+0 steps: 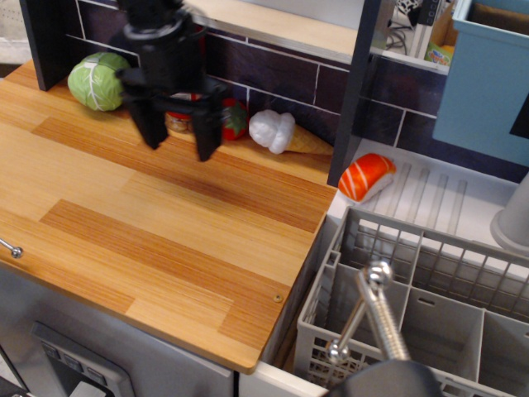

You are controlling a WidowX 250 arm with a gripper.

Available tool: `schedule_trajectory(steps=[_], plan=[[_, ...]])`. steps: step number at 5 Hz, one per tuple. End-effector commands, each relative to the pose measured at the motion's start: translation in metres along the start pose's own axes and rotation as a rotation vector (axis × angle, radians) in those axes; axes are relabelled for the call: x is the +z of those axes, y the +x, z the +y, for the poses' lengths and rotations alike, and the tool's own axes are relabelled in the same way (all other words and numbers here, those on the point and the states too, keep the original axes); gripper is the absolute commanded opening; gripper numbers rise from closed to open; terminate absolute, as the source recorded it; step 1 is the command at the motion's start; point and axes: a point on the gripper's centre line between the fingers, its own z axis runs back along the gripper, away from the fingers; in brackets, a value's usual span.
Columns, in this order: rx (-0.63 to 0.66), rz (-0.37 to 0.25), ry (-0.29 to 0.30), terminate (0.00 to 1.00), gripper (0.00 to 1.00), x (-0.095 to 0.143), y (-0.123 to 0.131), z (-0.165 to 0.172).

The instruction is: Move drying rack out of sink

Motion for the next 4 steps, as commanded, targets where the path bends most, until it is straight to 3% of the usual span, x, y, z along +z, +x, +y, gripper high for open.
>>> schedule_trajectory(steps=[1, 2, 3, 4], plan=[[0.013, -0.055, -0.088, 0.00, 1.00, 0.016, -0.002, -0.087], [0.056, -0.110, -0.113, 0.00, 1.00, 0.003, -0.001, -0.134], [0.093, -0.054, -0.145, 0.00, 1.00, -0.007, 0.003, -0.164], [0.115, -0.046, -0.145, 0.00, 1.00, -0.017, 0.003, -0.190]])
